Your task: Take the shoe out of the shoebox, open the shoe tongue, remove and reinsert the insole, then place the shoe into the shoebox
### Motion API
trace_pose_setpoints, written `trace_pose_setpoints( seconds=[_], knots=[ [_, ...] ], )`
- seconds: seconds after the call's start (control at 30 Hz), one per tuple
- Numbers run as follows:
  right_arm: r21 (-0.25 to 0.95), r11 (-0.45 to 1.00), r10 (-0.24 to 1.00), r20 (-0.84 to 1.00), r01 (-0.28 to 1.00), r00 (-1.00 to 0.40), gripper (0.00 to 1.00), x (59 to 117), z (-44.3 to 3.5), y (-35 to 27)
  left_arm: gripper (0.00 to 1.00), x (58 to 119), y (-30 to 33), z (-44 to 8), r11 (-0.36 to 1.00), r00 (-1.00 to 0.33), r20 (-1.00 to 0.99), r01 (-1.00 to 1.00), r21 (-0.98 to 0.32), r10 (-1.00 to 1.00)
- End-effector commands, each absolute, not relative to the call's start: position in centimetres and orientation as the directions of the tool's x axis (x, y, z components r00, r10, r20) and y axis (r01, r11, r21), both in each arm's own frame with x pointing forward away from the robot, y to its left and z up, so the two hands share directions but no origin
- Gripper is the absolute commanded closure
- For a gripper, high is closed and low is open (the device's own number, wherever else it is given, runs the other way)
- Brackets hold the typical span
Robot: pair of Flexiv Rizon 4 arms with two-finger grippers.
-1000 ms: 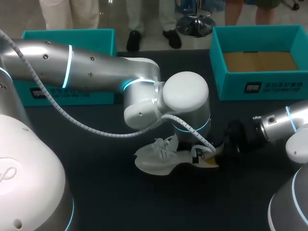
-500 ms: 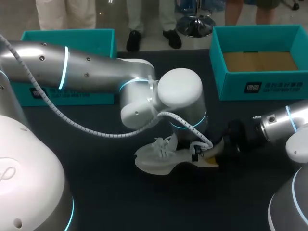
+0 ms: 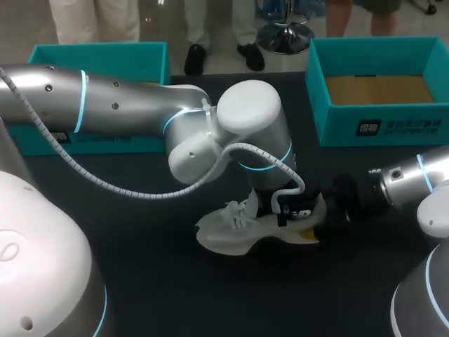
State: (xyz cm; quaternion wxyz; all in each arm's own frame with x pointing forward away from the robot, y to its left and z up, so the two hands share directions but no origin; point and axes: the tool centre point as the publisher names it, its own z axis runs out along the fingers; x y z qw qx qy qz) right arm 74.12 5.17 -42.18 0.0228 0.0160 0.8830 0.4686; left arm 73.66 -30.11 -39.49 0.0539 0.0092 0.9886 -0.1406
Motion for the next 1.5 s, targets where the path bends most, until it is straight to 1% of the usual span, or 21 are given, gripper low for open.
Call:
trace_pose_setpoints(
  seconds=[0.03,0.73,1.07,1.5],
  knots=[
    [0.826,0.564,0.050,-0.027,0.006,-0.998,1.00,73.7,-42.1,5.4,1.00,74.1,-29.4,-39.1,0.954,-0.997,-0.083,0.028,-0.299,0.003],
    [0.826,0.564,0.050,-0.027,0.006,-0.998,1.00,73.7,-42.1,5.4,1.00,74.3,-27.5,-36.8,0.925,-0.999,0.016,-0.041,-0.378,-0.037],
    [0.826,0.564,0.050,-0.027,0.006,-0.998,1.00,73.7,-42.1,5.4,1.00,73.6,-27.1,-35.9,0.901,-0.996,0.094,-0.044,-0.432,-0.003],
    [0.826,0.564,0.050,-0.027,0.006,-0.998,1.00,73.7,-42.1,5.4,1.00,73.4,-26.8,-34.0,0.864,-0.989,0.145,-0.047,-0.501,0.030]
  ],
)
